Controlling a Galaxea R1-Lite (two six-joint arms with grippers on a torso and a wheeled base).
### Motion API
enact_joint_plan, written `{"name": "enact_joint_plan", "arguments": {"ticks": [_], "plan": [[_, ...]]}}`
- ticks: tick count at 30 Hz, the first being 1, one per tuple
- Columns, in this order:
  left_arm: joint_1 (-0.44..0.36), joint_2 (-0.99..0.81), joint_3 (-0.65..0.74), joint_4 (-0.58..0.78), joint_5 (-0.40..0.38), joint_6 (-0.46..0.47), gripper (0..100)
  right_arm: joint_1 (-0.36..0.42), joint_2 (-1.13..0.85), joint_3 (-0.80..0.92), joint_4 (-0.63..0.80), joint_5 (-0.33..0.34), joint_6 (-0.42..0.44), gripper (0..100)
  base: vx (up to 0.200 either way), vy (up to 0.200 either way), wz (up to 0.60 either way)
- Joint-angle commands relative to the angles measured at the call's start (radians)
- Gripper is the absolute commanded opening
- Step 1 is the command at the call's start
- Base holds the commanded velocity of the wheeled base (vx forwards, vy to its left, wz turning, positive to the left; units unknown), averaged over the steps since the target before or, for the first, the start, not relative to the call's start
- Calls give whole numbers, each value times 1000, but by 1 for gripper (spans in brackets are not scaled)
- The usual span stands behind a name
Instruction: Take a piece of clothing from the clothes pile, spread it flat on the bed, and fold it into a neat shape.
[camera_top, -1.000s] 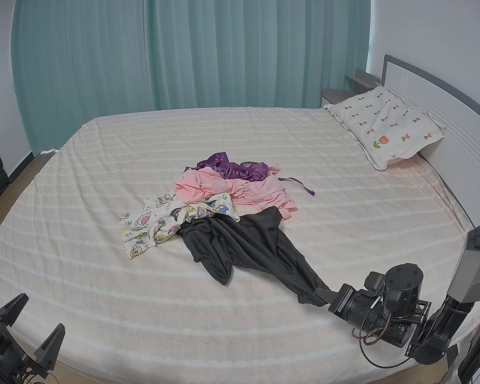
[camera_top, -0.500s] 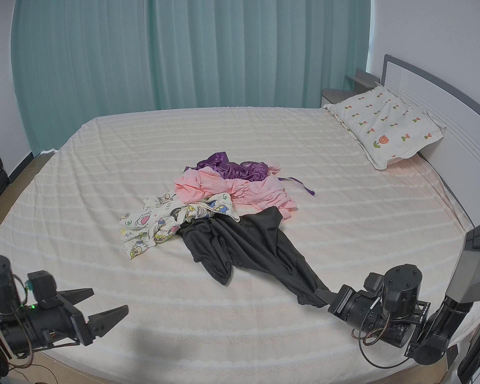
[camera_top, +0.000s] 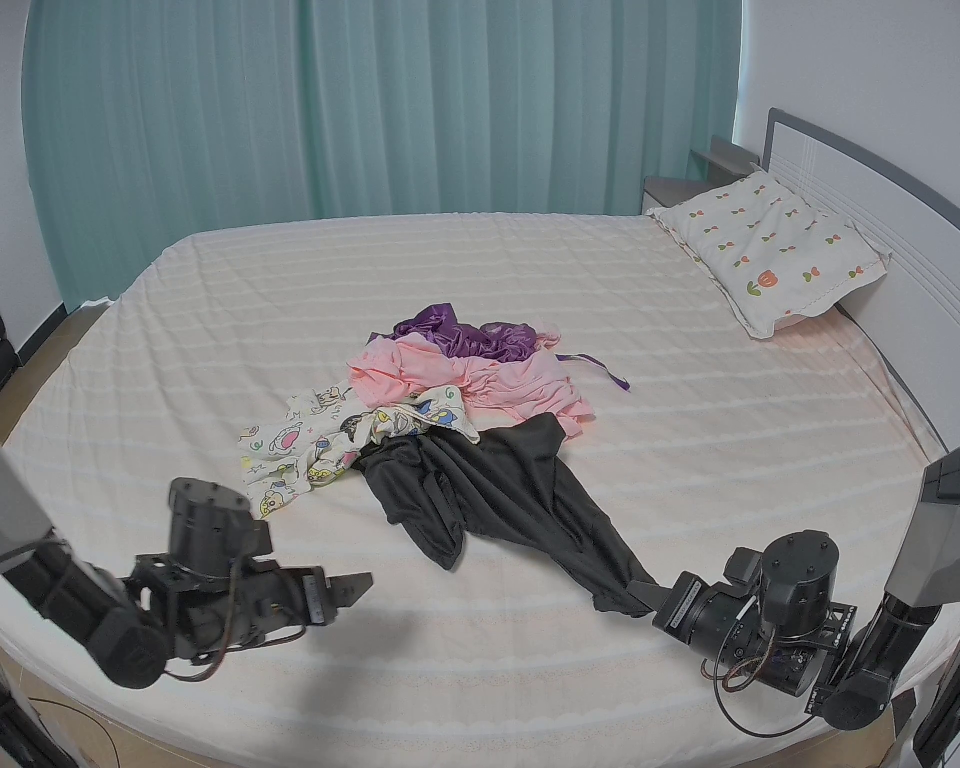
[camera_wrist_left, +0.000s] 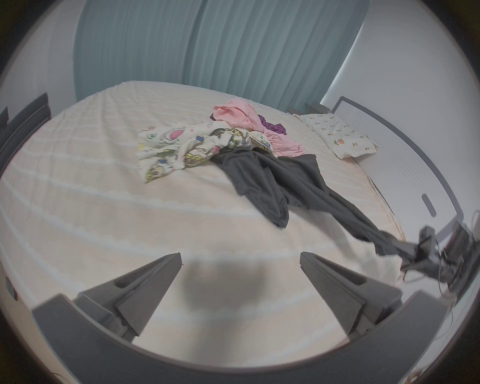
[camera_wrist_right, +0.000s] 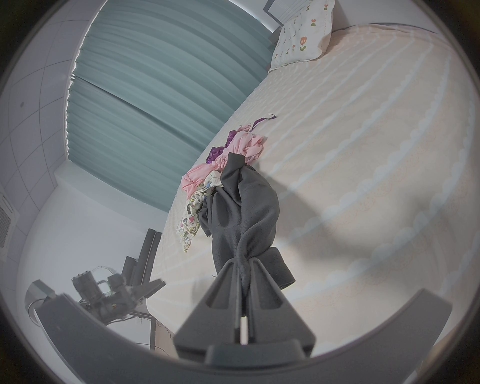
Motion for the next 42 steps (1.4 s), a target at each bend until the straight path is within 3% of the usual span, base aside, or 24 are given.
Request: {"name": "enact_joint_plan", "arguments": {"ticks": [1,11,16,26,27,37,42], "plan": [[-128,316,-209,-51,87,-100,100,1,9,-2,-1,0,0,0,0,0,0],[-152,449,-408,-46,91,-100,100,4,18,-2,-1,0,1,0,0,0,0],[-148,480,-519,23,168,-100,100,8,24,-5,-1,0,1,0,0,0,0],[-151,523,-580,41,173,-96,100,7,24,-5,-1,0,1,0,0,0,0],[-152,521,-576,40,173,-96,0,5,25,-5,-1,0,1,0,0,0,0],[-141,510,-553,43,176,-28,0,5,42,-5,-2,0,1,0,0,0,0],[-135,395,-484,25,163,-36,0,8,38,4,-10,-7,-9,0,0,0,0]]}}
